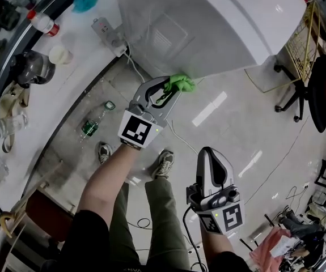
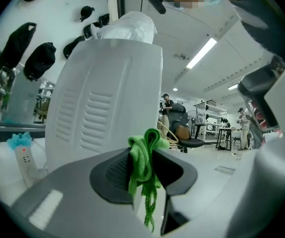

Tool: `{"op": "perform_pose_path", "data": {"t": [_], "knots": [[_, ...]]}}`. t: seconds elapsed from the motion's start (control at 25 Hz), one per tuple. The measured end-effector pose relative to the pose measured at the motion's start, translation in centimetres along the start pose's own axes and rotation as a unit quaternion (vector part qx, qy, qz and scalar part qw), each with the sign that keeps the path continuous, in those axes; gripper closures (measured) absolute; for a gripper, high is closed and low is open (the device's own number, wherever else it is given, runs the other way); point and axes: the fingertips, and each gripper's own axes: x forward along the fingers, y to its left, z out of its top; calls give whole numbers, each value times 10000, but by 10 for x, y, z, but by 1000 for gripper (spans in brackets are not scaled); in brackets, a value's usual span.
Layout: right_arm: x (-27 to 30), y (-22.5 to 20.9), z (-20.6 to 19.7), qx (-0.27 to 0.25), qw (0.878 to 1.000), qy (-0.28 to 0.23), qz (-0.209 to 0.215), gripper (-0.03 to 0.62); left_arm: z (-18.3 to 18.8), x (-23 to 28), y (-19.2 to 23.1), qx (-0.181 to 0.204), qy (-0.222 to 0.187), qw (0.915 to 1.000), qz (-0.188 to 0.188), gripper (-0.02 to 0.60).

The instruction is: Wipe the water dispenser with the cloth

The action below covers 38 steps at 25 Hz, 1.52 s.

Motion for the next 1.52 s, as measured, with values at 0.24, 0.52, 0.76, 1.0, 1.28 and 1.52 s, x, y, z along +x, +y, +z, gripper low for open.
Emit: {"op": "perform_pose_path", "data": {"t": [0.24,0.52,0.76,1.0,1.28,1.52], "knots": [[-6,-7,-3,23,10000,54,-66,589,2,1,17,177,45,9998,95,465],[-6,-1,-9,-1,9997,110,-204,589,15,-8,107,435,-70,9958,798,466],[-1,6,-16,-14,9990,122,-426,589,27,-15,178,449,-48,9909,1265,465],[9,10,-24,98,9979,39,-642,589,29,-26,233,239,-69,9847,1727,465],[8,11,-24,171,9978,97,-635,589,28,-37,202,349,-239,9896,1372,466],[5,-1,-22,-76,9989,242,-399,589,-10,-47,91,495,7,9982,340,465]]}}
